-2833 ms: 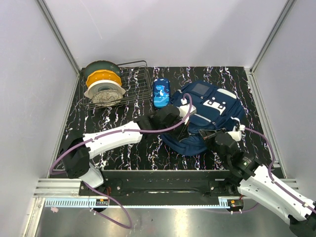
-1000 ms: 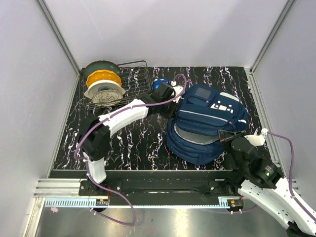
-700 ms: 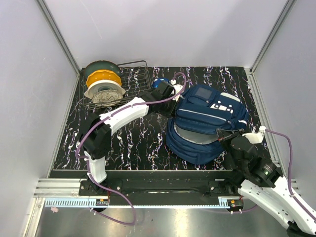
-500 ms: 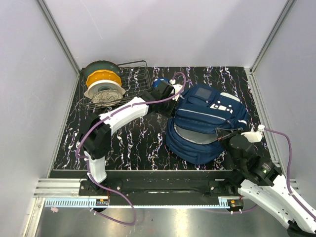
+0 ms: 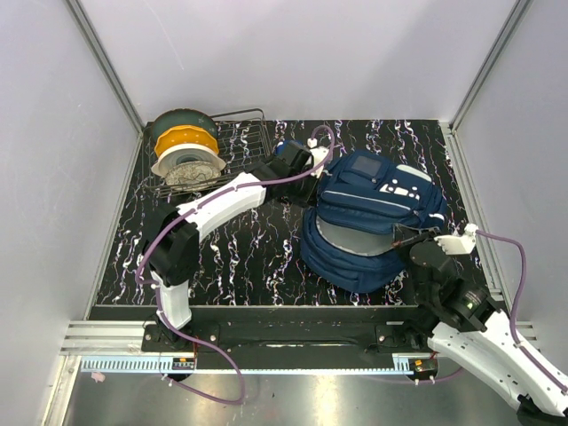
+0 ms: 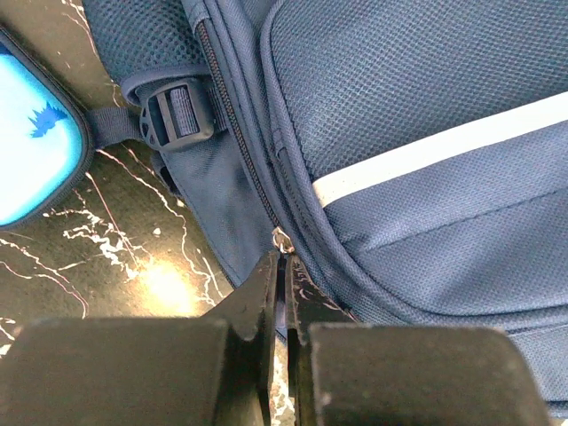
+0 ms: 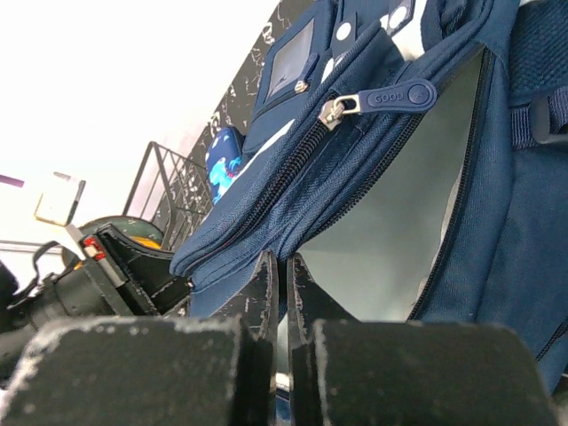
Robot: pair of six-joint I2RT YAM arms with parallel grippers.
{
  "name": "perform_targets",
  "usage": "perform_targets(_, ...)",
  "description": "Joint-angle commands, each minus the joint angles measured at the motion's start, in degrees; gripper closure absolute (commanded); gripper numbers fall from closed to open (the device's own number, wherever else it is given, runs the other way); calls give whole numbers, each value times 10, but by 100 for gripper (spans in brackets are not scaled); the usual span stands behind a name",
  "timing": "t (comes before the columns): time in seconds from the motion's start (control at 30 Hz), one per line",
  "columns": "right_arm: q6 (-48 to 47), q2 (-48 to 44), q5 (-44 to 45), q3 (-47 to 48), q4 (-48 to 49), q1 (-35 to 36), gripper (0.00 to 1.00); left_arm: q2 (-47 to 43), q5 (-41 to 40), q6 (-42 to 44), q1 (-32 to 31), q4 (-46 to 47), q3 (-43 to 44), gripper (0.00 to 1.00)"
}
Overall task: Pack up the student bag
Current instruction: Unzip the student bag at the center of the board.
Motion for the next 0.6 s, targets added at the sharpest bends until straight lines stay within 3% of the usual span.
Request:
perform_targets(0.0,-54,28,64,17,55,-1,100,-25,52,14,2,64,47,100)
perform_targets(0.3,-82,90,87,25,72,-1,100,-14,89,10,21,57,44,100)
perform_targets(0.57,-84,85,93,27,73,-1,100,-20,89,7,32,68,43,100)
